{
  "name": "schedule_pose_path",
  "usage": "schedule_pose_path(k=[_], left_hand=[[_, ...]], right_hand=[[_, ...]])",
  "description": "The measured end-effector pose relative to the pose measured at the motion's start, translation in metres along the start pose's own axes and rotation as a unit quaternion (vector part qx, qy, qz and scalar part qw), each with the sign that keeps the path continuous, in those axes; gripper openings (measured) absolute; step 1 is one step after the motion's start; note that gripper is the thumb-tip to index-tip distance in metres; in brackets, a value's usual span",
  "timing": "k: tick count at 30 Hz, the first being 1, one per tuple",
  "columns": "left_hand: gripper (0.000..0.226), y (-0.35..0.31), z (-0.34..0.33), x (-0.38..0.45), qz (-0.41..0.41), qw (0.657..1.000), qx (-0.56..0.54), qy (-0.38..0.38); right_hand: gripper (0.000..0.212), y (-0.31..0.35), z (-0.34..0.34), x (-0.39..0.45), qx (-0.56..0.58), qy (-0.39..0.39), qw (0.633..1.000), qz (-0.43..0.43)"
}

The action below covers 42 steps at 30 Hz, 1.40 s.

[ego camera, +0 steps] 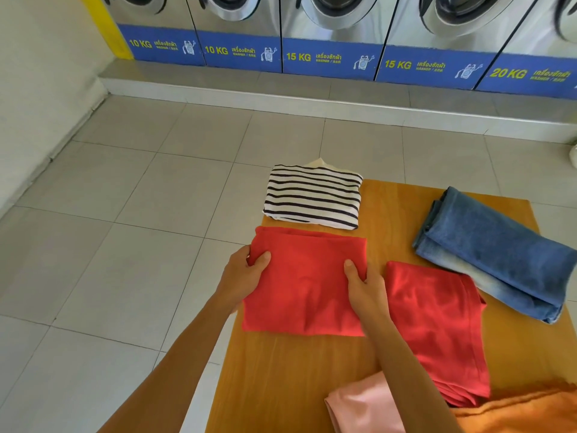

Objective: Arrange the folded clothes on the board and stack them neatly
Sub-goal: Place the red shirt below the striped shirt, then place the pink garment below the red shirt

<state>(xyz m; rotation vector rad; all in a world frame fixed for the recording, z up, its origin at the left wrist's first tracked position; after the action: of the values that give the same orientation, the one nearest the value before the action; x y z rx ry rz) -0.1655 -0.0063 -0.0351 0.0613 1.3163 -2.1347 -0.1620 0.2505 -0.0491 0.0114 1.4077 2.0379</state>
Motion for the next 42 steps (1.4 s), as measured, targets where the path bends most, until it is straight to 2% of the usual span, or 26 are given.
schedule_pose_path(k=[4, 6, 10, 16, 21, 25, 28, 33, 37, 42], left_hand=[[0.055, -0.018, -0.011, 0.030, -0.011, 1.000, 0.016, -0.005], [0.054, -0.015, -0.019, 0.044, 0.006, 0.998, 0.047, -0.031], [0.048, -0.002, -0.031, 0.057, 0.055, 0.990, 0.107, -0.069], [0.043, 0.002, -0.031, 0.061, 0.020, 0.989, 0.118, -0.085], [0.043, -0.001, -0.032, 0.055, 0.012, 0.990, 0.098, -0.098], [0.043, -0.005, -0.032, 0.042, -0.016, 0.989, 0.094, -0.114], [0.047, -0.010, -0.030, 0.031, -0.049, 0.986, 0.102, -0.120], [0.045, -0.021, -0.031, -0.023, -0.162, 0.969, 0.103, -0.152], [0.038, -0.013, -0.051, -0.079, -0.220, 0.969, 0.065, -0.091], [0.032, 0.015, -0.098, -0.139, -0.229, 0.967, 0.070, 0.082]], right_hand=[[0.026, 0.012, -0.016, 0.028, -0.010, -0.003, 1.000, -0.004], [0.025, 0.010, -0.026, 0.040, -0.029, 0.002, 0.999, -0.021], [0.033, -0.002, -0.036, 0.057, -0.103, 0.020, 0.994, -0.028], [0.046, -0.002, -0.035, 0.056, -0.123, 0.024, 0.992, -0.012], [0.043, 0.002, -0.025, 0.049, -0.123, 0.005, 0.992, -0.014], [0.031, 0.001, -0.007, 0.030, -0.107, -0.025, 0.994, -0.004], [0.030, -0.003, 0.009, 0.012, -0.102, -0.039, 0.994, 0.007], [0.032, -0.018, 0.045, -0.026, -0.099, -0.053, 0.994, 0.002], [0.029, -0.043, 0.081, -0.059, -0.080, -0.076, 0.994, -0.014], [0.022, -0.079, 0.126, -0.097, -0.052, -0.142, 0.988, -0.034]])
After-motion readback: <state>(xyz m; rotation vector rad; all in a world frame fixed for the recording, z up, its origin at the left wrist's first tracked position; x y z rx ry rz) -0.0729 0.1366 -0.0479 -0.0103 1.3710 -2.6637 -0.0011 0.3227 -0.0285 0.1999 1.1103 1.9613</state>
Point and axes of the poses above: each hand's wrist, its own x-axis towards the middle knuckle, its own z-axis out of the back of the hand, y = z × x, the point moved 4 cm from there along x, towards the middle knuckle, and after that the axes turned 15 degrees about -y, right-handed, at the moved point
